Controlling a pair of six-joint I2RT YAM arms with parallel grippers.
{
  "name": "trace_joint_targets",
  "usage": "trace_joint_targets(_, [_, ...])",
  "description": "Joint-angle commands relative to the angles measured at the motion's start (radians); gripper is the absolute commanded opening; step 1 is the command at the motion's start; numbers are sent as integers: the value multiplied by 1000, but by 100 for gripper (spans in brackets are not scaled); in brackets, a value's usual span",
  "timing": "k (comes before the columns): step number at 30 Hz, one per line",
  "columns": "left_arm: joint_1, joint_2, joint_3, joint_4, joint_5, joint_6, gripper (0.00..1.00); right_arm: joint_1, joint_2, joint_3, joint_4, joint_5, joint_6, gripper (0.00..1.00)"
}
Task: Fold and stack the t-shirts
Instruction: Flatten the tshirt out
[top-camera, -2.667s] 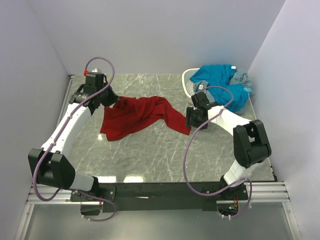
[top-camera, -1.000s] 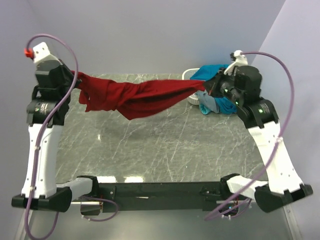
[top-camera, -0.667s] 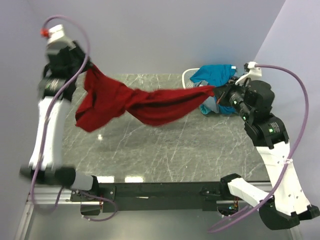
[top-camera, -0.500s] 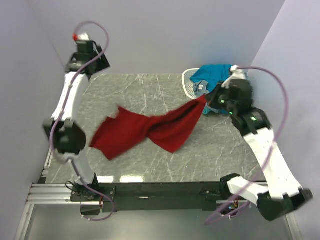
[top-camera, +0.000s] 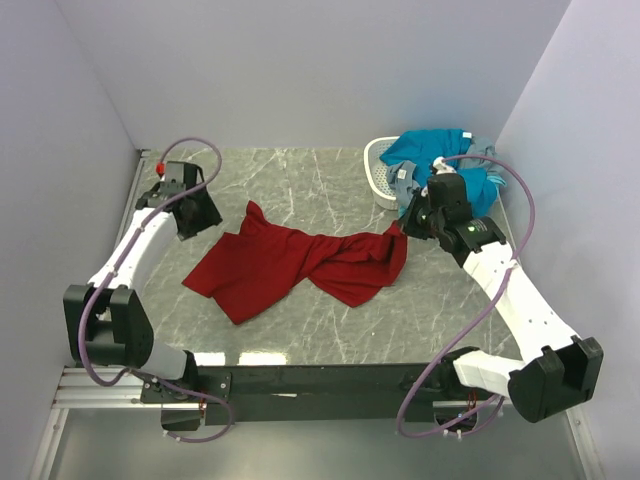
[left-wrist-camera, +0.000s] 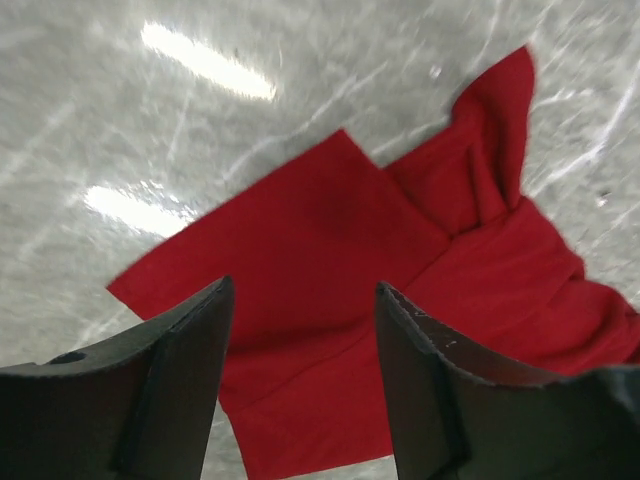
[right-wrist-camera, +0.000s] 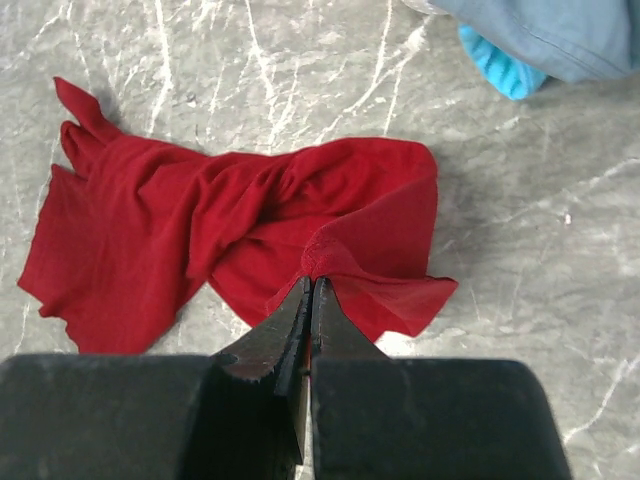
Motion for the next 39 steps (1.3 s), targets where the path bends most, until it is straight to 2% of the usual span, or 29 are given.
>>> trace_joint_targets(1, [-9,21,-53,33,0,-71,63,-6,16,8,61,-26,3,0])
trace_joint_targets(4, [-8,47,-80,44,-5,-114,64,-6,21,9,63,-28,-3,0])
trace_joint_targets(6, [5,55,-99,1,-85,-190,58,-4,15,3,63,-20,-5,0])
trace_joint_targets(9, [41,43,-139,-22,-124,-301,52,-4,-4,-24,76,-19,0,0])
trace_joint_targets(13, [66,11,-232,-36,-179,-445,53,-4,-5,-43,80,-26,3,0])
trace_joint_targets(17, [115,-48,-332,-2,-170,-548,52,-6,-16,-50,75,-14,-2,0])
trace_joint_targets(29, [181,-37,-430,50,-173,-540,50,-7,-22,-80,89,-23,-3,0])
trace_joint_targets(37, [193,3,-436,145,-164,-508,44,-12,-17,-78,92,-31,-3,0])
trace_joint_targets(39, [193,21,-427,145,-162,-499,38,-10,-17,-78,92,-31,-3,0])
